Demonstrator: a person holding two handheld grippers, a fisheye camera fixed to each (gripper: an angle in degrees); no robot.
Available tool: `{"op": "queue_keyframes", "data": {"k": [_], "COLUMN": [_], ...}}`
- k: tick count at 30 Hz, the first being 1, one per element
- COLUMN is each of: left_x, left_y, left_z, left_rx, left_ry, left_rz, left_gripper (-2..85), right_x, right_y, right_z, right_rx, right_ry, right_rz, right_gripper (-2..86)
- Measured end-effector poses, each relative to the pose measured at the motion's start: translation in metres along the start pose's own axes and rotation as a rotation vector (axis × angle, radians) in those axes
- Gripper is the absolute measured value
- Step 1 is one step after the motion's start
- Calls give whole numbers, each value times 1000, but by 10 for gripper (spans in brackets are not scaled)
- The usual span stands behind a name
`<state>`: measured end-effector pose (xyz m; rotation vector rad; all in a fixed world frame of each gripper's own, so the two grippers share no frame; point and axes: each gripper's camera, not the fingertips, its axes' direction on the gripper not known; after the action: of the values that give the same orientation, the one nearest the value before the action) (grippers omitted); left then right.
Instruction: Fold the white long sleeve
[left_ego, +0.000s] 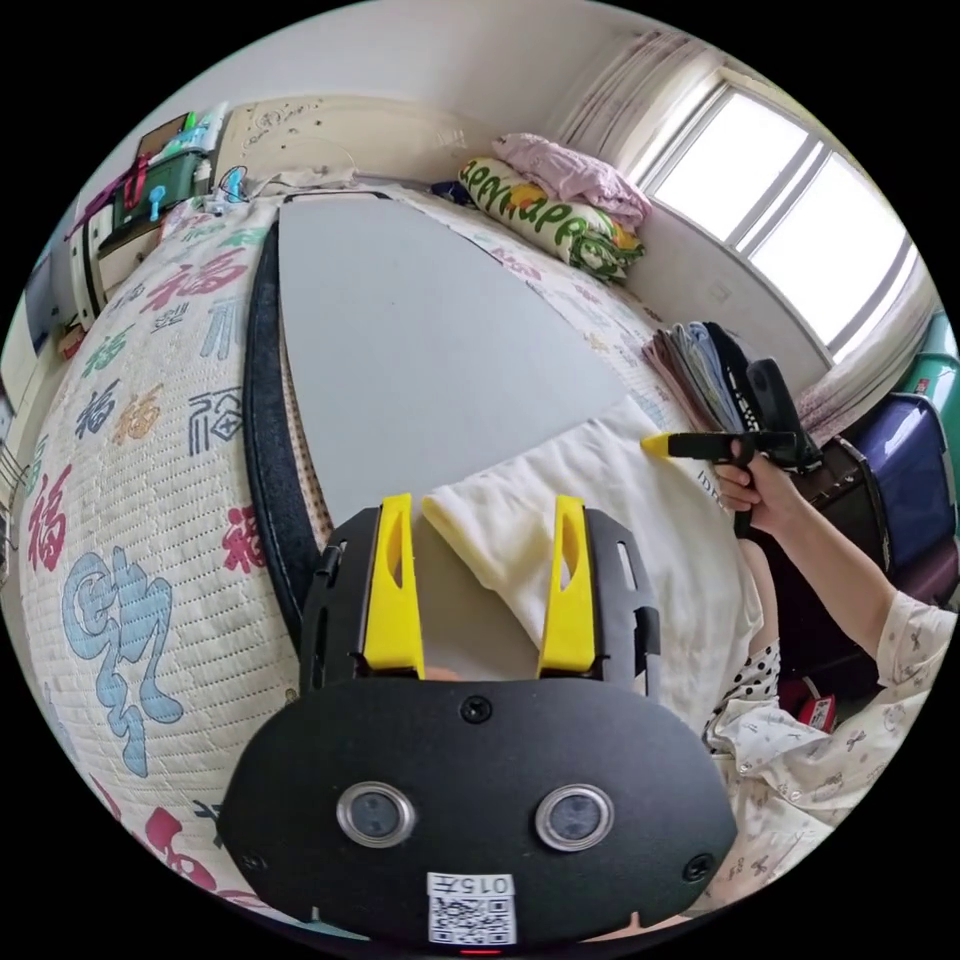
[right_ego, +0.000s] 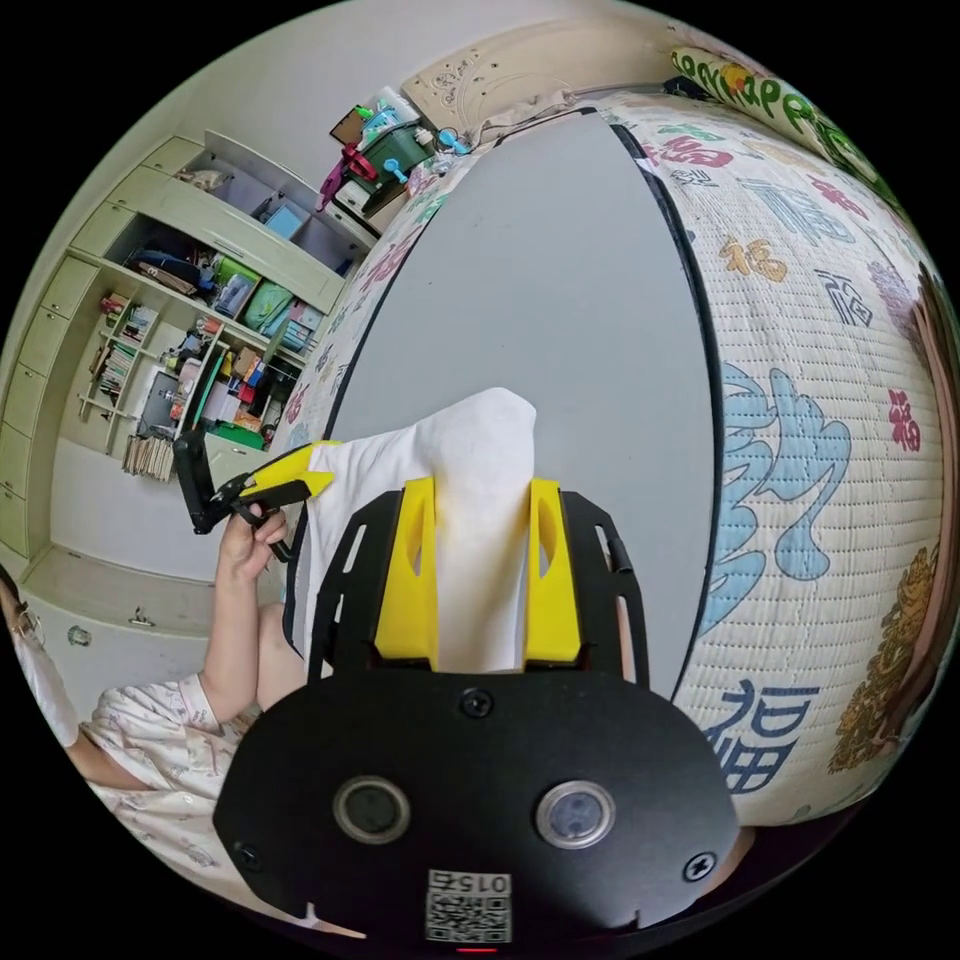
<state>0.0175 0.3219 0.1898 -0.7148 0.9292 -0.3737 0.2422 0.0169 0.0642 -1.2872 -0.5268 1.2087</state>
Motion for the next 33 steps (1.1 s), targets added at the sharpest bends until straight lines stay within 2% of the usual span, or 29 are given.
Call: {"op": "queue_keyframes", "data": {"k": [7,13,18,22,29,33], "left_x": [-7,-19,-25,2,126,202], "left_y": [-20,-37,-39,-27,-79,-126], "left_z": [-33,-58,-118,-223,-372,-412], "left_rx": [-33,-60,43,273,548,625], "left_ry": [-42,-12,87,125,243,324], "left_rz": [68,117,142,216,439,554], "left_gripper": [158,98,68,64,60,60], "right_x": [-63,-115,-165,-204,-259,-274], "right_y": [48,87,136,210,331,391], "right_z": [17,29,2,-68,-239,-328], "right_rx": [41,41,138,306,609,788], "right_ry": [55,77,35,-126,-130,-49], "right_rz": [-51,-69,-133,-205,-354,-410], "right_gripper": [118,89,70,64,63,63]}}
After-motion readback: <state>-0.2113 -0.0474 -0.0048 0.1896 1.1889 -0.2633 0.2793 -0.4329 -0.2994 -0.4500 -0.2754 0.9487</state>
